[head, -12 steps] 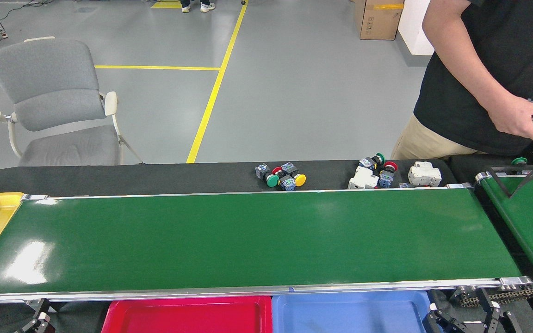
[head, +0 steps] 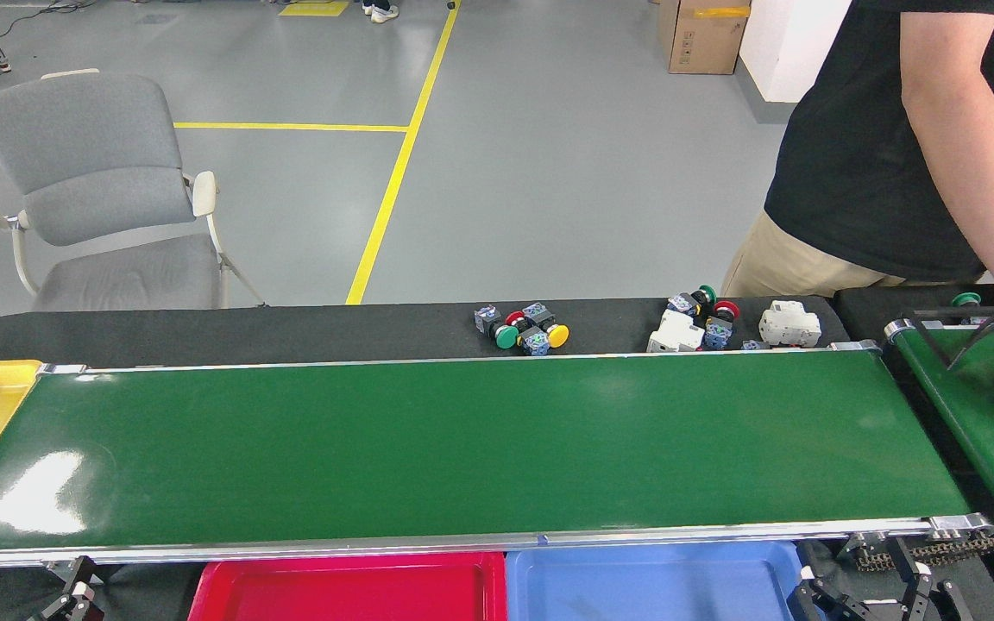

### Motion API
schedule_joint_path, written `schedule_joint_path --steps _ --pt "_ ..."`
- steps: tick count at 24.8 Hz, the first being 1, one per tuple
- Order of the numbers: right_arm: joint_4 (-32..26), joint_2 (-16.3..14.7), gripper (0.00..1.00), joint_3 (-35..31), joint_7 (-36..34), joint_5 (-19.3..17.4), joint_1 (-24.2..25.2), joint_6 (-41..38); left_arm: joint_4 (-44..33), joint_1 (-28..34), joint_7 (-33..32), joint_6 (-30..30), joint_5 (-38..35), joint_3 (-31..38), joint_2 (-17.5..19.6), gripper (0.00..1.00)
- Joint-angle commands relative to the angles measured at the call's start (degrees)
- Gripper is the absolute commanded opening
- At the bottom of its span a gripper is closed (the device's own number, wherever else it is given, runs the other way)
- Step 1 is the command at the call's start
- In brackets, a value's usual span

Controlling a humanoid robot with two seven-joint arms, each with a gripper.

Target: Pick switch part from conveyor to tray

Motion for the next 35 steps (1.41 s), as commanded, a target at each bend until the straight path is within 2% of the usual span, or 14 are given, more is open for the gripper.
schedule_joint_path --steps 1,25,29,35 --pt "-0.71 -0.65 1.0 -0.23 -0.15 -0.04 0.01 -0.28 -0.53 -0.18 0.54 -0.09 0.25 0.5 0.39 1.0" --pt "0.44 -0.38 1.0 -0.32 -0.07 0.05 -1.14 1.56 -0.89 -0.53 0.63 -0.09 0.08 0.14 0.83 1.0" --pt "2.37 -0.47 1.0 -0.32 3.71 0.14 -4.47 4.82 -0.71 -0.53 0.63 -0.09 0.08 -0.03 0.74 1.0" --pt "8.96 -0.74 1.0 0.29 6.0 0.93 -13.35 6.66 -0.71 -0.53 0.63 -0.09 -0.01 -0.21 0.74 1.0"
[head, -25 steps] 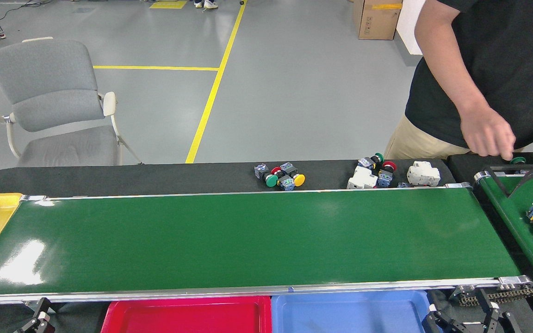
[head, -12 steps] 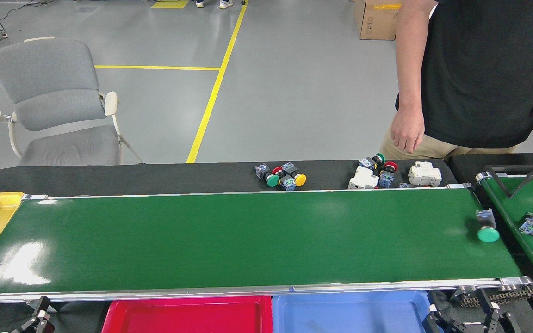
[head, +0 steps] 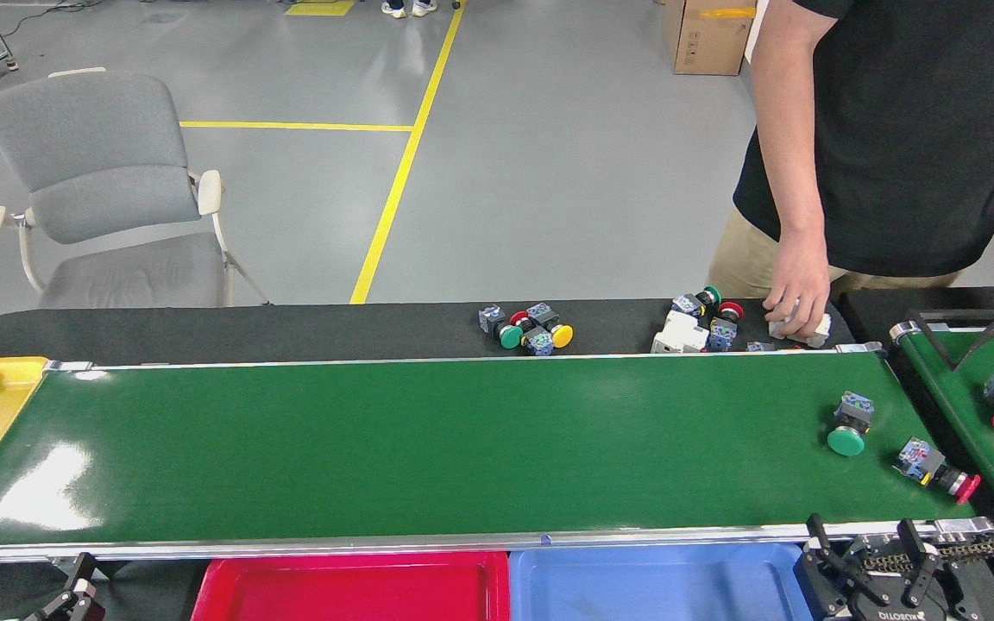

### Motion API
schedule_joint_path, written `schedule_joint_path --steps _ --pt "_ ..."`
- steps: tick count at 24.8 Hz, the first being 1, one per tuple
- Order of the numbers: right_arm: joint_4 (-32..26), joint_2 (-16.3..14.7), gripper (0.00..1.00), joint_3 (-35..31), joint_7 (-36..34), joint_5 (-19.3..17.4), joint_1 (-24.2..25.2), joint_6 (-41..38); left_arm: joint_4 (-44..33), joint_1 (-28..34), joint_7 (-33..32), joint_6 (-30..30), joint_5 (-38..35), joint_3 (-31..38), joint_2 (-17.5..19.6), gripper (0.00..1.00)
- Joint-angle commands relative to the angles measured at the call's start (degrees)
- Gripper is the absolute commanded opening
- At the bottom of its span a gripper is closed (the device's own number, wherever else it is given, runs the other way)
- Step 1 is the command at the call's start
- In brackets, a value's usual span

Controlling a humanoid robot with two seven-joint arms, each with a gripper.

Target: Pick switch part from conveyor to tray

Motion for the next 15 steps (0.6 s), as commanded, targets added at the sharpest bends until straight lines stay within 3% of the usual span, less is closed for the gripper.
schedule_joint_path --steps 1,9,15 --pt "1.89 -0.7 1.0 0.43 0.48 0.8 -2.48 1.83 -0.47 -0.43 0.42 -0.06 -0.11 0.09 0.72 1.0" --pt "14.28 -0.26 1.0 10.01 1.62 2.12 -12.76 9.13 -0.47 -1.04 0.42 -0.06 -0.37 0.09 0.72 1.0" --pt "19.38 0.35 0.98 10.72 1.53 1.42 -17.16 9.74 -0.38 -1.48 0.42 -0.06 -0.46 -0.08 0.8 1.0"
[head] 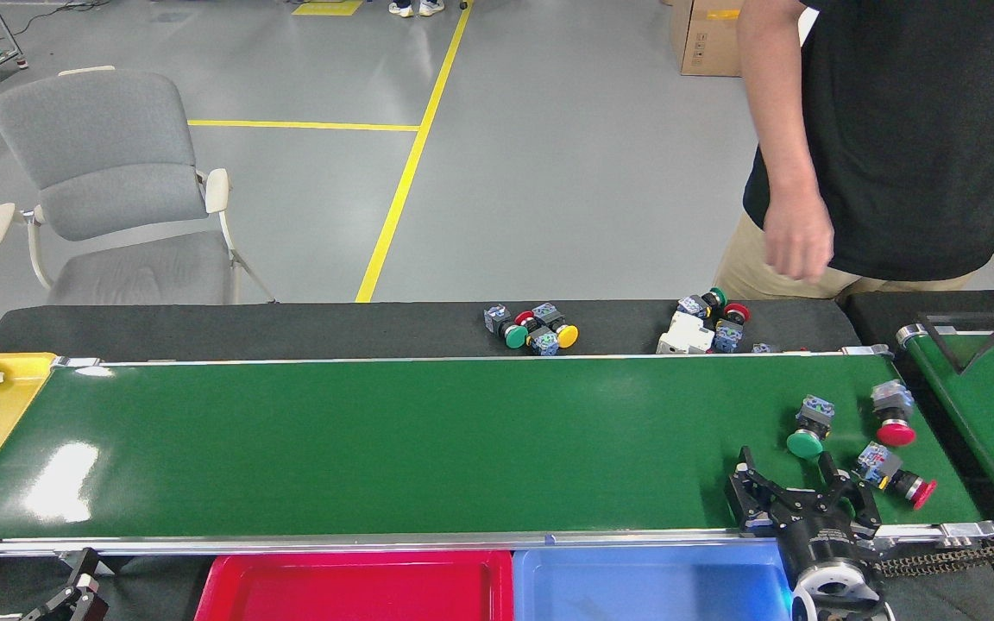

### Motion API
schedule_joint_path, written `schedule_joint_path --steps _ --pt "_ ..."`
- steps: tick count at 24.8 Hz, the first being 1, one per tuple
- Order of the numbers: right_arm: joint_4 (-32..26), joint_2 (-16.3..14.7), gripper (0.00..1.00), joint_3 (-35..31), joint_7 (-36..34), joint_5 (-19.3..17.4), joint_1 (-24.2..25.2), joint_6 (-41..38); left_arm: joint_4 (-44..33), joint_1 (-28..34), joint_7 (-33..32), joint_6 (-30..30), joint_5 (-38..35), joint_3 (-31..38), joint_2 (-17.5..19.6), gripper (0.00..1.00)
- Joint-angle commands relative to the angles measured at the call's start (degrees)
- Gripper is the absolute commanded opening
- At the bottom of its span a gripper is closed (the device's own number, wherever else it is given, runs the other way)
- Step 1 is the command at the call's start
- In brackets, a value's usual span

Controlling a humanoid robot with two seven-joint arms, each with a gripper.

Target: Pick switch part from conveyor to tray

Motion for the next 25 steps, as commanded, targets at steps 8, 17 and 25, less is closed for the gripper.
schedule_joint_path --steps 8,17,25 --pt "2.51 0.8 0.28 1.71 -0.09 -0.13 -3.9 -0.17 -0.38 -2.05 0.41 -0.06 -0.31 -1.77 0.89 1.0" --pt "-4.52 0.71 0.17 9.35 -0.61 -0.13 -1.79 -14.05 -0.21 -1.7 0.32 -0.06 -0.31 -1.86 0.89 1.0" --pt "-10.41 4.49 0.22 25.18 -0.44 1.01 -0.82 -43.76 1.99 -3.64 0.15 -0.06 -0.31 -1.95 1.86 1.0"
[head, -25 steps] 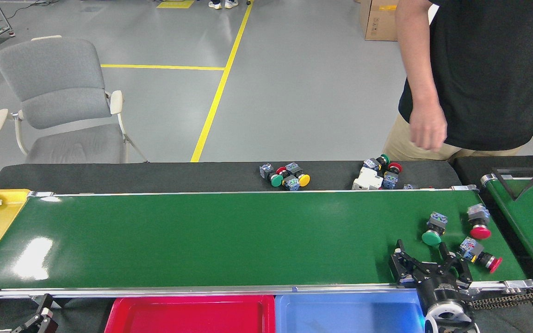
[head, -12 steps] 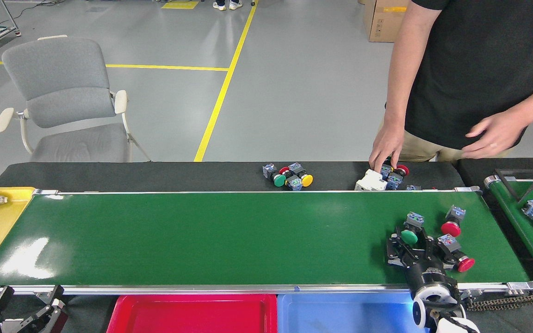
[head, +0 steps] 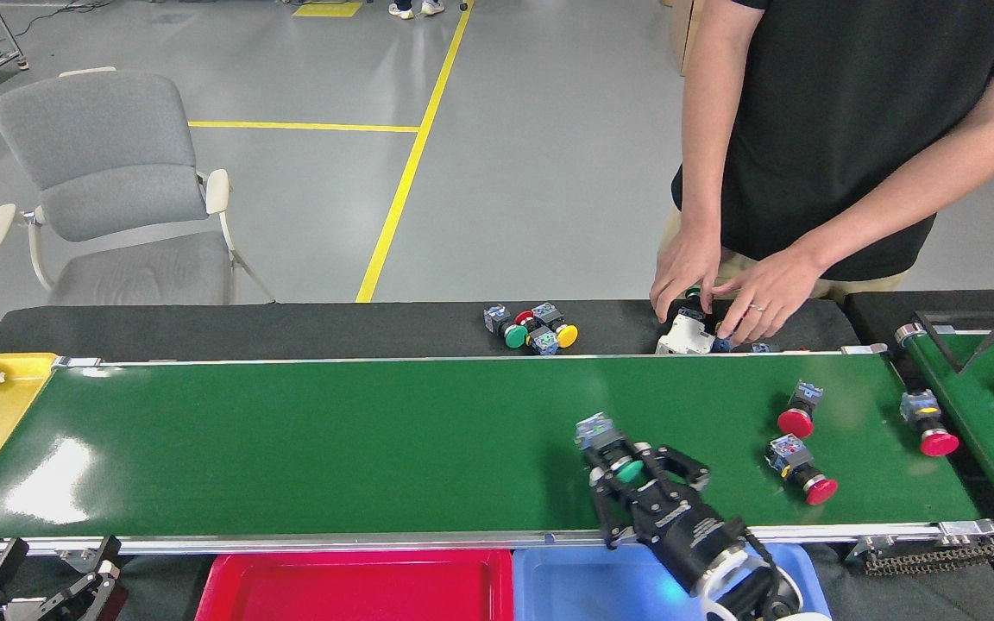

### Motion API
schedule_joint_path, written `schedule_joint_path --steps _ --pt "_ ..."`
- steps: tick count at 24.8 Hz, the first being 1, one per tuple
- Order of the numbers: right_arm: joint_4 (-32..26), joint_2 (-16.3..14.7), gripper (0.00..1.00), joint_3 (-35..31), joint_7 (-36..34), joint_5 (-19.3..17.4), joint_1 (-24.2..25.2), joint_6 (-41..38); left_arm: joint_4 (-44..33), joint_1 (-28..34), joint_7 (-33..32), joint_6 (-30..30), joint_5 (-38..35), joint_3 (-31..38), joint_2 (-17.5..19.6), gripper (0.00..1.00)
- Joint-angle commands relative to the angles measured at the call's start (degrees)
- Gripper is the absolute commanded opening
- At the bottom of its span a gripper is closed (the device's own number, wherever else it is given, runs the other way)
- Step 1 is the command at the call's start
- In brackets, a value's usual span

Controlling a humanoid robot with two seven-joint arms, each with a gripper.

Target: Pick switch part from conveyor to tray

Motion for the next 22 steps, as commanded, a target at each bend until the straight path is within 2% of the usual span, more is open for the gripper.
schedule_joint_path --steps 1,2,3,7,9,10,12,14,17,19,22 --pt "-0.69 0.83 0.42 5.23 0.03 0.52 -1.91 -4.71 0.22 -1.09 0.1 -0.12 -0.13 0.06 1.22 1.0" --pt "-0.34 1.01 0.91 8.92 0.03 0.96 -2.44 -4.36 0.49 -1.53 0.01 -0.12 -0.13 0.06 1.39 1.0" --pt "0.37 1.27 1.0 11.3 -0.05 1.05 -2.61 -4.45 0.49 -1.7 0.01 -0.39 -0.13 0.06 1.57 1.0" --pt "1.6 2.41 1.0 11.65 0.03 0.79 -2.61 -4.27 0.49 -3.02 -0.08 -0.74 -0.13 -1.79 1.66 1.0" --pt "0.54 2.41 1.0 8.57 -0.05 0.35 -1.73 -4.27 0.49 -2.93 -0.17 -0.74 -0.13 -1.79 1.66 1.0" --pt "-0.77 2.06 1.0 5.51 -0.05 -0.35 -0.95 -4.27 0.49 -2.67 -0.17 -0.74 -0.13 -1.7 1.66 1.0" --pt "-4.2 1.97 0.99 -3.73 0.21 -1.41 3.98 -2.51 0.49 -2.23 -0.17 -0.65 -0.13 -1.61 1.66 1.0" --pt "-8.95 2.24 0.99 -15.42 -0.23 -1.58 10.39 2.94 0.49 -2.23 -0.25 -0.74 -0.13 -1.61 1.57 1.0" --pt "-14.92 5.05 0.99 -31.33 -1.99 -6.68 19.71 10.14 0.49 -2.14 -0.25 -0.65 -0.13 -1.7 1.39 1.0" --pt "-15.89 5.14 0.99 -37.3 -2.25 -7.82 25.07 11.28 0.31 -2.05 -0.25 -0.65 -0.13 -1.7 1.22 1.0" --pt "-16.24 5.05 0.99 -41.17 -2.25 -7.83 27.97 11.55 0.31 -1.97 -0.25 -0.56 -0.13 -1.61 1.22 1.0"
